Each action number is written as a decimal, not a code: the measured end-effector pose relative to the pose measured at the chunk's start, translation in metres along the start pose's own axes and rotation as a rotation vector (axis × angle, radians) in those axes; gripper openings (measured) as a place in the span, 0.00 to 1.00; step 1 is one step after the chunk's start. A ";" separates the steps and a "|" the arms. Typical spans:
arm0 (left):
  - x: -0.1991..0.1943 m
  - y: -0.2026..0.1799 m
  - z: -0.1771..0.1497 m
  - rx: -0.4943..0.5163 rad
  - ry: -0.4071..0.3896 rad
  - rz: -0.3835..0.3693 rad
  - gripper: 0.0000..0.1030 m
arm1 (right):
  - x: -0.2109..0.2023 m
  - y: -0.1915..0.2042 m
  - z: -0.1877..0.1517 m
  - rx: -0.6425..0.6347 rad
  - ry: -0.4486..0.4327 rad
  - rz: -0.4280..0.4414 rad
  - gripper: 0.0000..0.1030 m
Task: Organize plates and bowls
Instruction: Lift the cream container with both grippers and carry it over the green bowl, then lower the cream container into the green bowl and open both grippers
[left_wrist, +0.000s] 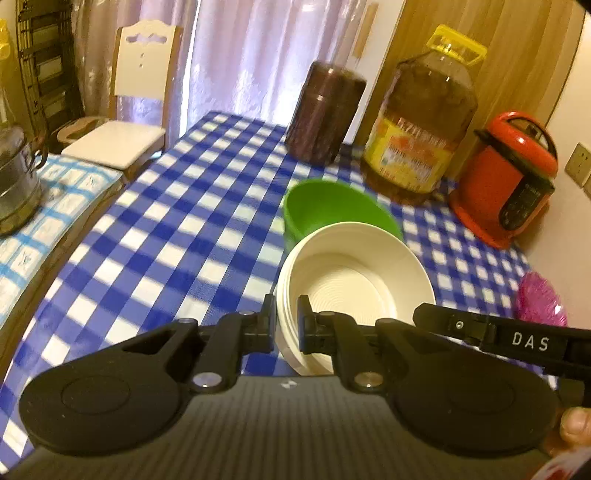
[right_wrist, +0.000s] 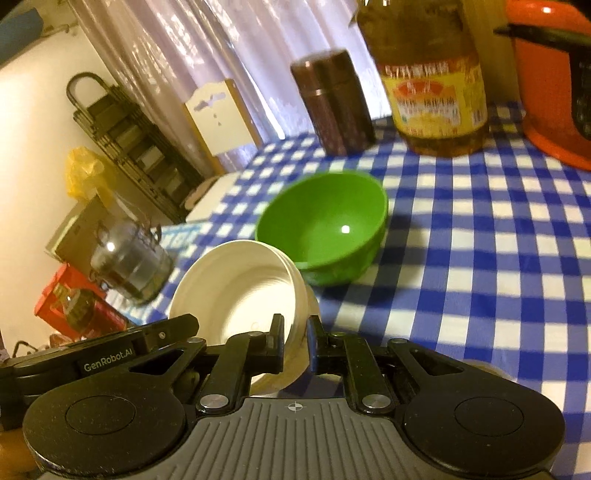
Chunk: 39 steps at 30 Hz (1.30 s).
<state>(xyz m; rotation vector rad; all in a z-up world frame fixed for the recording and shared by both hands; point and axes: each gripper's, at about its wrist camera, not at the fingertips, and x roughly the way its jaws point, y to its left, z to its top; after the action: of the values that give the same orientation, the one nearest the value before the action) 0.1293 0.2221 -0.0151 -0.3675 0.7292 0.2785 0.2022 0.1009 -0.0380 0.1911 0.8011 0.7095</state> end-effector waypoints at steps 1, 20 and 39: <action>0.000 -0.003 0.004 0.003 -0.007 -0.004 0.09 | -0.003 0.000 0.005 0.001 -0.011 0.000 0.12; 0.079 -0.028 0.060 -0.015 -0.074 -0.067 0.09 | 0.028 -0.048 0.078 0.048 -0.098 -0.055 0.10; 0.126 -0.017 0.054 0.014 -0.020 -0.005 0.09 | 0.087 -0.054 0.077 -0.061 -0.024 -0.110 0.09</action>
<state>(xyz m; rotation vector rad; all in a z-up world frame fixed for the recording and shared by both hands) 0.2576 0.2443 -0.0617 -0.3524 0.7107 0.2721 0.3267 0.1239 -0.0585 0.0996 0.7601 0.6262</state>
